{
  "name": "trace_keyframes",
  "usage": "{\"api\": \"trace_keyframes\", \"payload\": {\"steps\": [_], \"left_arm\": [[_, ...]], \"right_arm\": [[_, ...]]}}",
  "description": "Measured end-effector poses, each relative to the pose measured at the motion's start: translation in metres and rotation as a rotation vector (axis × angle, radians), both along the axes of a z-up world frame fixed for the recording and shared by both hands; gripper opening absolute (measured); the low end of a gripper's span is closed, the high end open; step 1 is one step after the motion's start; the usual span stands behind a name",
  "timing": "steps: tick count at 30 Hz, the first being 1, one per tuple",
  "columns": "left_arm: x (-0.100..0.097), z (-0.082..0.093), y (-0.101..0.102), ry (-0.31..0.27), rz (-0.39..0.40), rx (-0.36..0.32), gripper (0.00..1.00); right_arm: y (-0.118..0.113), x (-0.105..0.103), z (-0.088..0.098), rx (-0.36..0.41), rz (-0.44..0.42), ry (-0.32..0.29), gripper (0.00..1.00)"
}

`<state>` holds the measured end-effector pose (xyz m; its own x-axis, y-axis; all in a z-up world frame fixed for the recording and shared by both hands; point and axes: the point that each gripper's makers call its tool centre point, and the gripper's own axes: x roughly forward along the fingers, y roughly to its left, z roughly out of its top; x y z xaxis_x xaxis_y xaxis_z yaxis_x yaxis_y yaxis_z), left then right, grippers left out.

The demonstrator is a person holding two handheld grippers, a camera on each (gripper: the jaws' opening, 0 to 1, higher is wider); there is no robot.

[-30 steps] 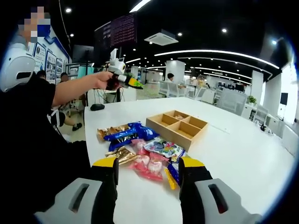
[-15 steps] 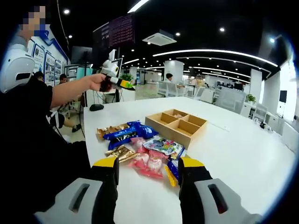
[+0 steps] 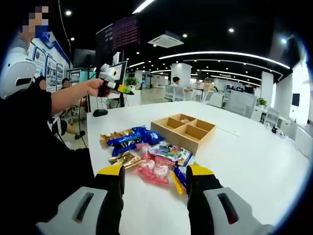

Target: Pick up the scattered marshmallows, QQ candies, Oreo cookies, and mixed nuts on the table and sort them into separate containers

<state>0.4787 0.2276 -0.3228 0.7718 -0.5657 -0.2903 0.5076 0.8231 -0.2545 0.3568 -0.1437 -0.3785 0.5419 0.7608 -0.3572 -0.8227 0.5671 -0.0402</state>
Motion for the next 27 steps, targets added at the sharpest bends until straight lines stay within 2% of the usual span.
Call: {"api": "trace_keyframes", "payload": {"steps": [5,13,27], "left_arm": [[-0.005,0.002,0.006,-0.009,0.003,-0.004,0.64],[-0.027,0.008,0.007,-0.031,-0.003,-0.003,0.66],[-0.063,0.001,0.016,-0.024,0.022,-0.019,0.68]], "right_arm": [[0.001,-0.001,0.003,-0.001,-0.001,-0.005,0.47],[0.002,0.000,0.007,-0.005,-0.002,-0.011,0.47],[0.006,0.000,0.010,-0.013,0.008,-0.018,0.47]]}}
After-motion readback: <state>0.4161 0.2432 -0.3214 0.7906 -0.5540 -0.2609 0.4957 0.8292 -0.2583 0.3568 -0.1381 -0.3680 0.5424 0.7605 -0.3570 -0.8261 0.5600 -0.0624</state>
